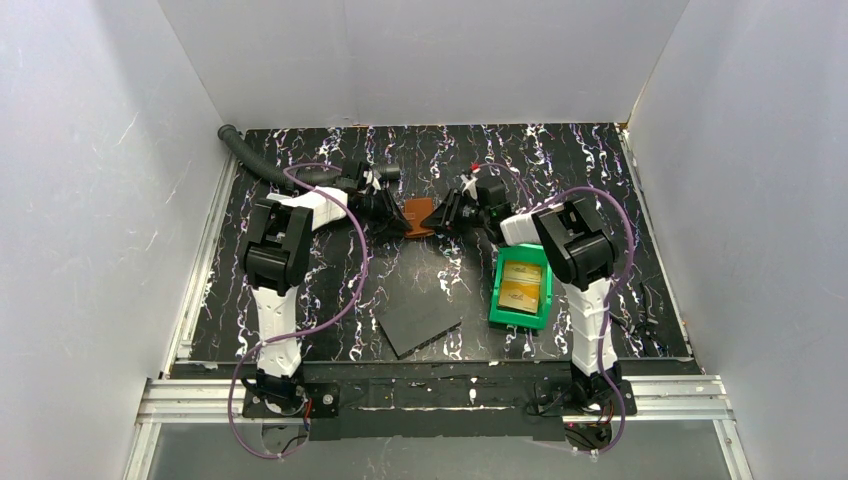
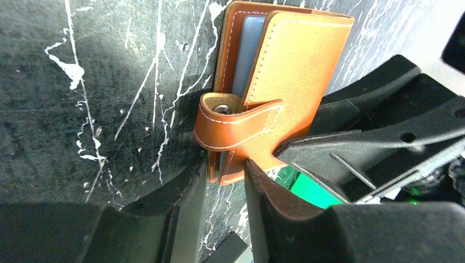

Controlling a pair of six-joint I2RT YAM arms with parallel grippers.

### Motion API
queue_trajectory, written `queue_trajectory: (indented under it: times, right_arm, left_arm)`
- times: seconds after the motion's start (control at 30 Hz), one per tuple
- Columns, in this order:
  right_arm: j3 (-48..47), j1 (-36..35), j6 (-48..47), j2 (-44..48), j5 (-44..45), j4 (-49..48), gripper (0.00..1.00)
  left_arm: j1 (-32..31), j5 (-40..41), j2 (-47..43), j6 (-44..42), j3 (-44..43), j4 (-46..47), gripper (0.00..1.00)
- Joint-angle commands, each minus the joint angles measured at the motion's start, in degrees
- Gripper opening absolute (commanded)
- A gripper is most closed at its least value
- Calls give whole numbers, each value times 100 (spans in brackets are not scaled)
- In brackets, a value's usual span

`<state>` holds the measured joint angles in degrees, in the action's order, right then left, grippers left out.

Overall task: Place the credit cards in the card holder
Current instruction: Close the card holder at the center of the board.

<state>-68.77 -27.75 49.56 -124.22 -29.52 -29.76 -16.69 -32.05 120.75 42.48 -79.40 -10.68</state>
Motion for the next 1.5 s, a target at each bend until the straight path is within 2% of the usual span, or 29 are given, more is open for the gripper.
queue_trajectory:
  times: [0.0, 0.07, 0.13, 0.23, 0.3, 0.47, 0.6, 0.73, 0.87, 1.13, 1.47]
  right_arm:
    - [318, 78, 828, -322, -603, -1375, 36]
    - [380, 97, 975, -299, -579, -1563, 26]
    - [424, 124, 970, -141, -623, -1594, 17]
    - [392, 199, 656, 341, -789, -919, 10]
    - [366, 269, 459, 735, -1004, -155, 1]
    - [336, 430, -31, 1681, -2180, 987, 1]
    - [113, 437, -1052, 2389, -2835, 2400, 1]
    - [276, 432, -1120, 2987, -3073, 2552, 1]
    - [470, 413, -607, 3260, -3171, 2001, 1]
    - [411, 290, -409, 3343, -3322, 1843, 1]
    - [451, 226, -351, 3540, -3408, 1812, 1]
  left_arm:
    - [-48, -294, -152, 115, 114, 248, 29]
    - [-49, -317, -281, 99, 145, 198, 30]
    - [-48, -275, -537, -50, 180, 22, 35]
    - [-33, -176, -1158, -421, 269, -461, 44]
    - [-14, -185, -1701, -741, 319, -860, 51]
    - [-5, -627, -3229, -1536, 454, -1616, 76]
    - [5, -1291, -4020, -1898, 411, -1827, 85]
    - [0, -1907, -4277, -2193, 242, -2002, 88]
    - [-26, -2506, -4302, -1974, 298, -1654, 87]
    - [-246, -2733, -4304, -1473, 503, -864, 87]
    - [-327, -2346, -4278, -1508, 481, -1002, 86]
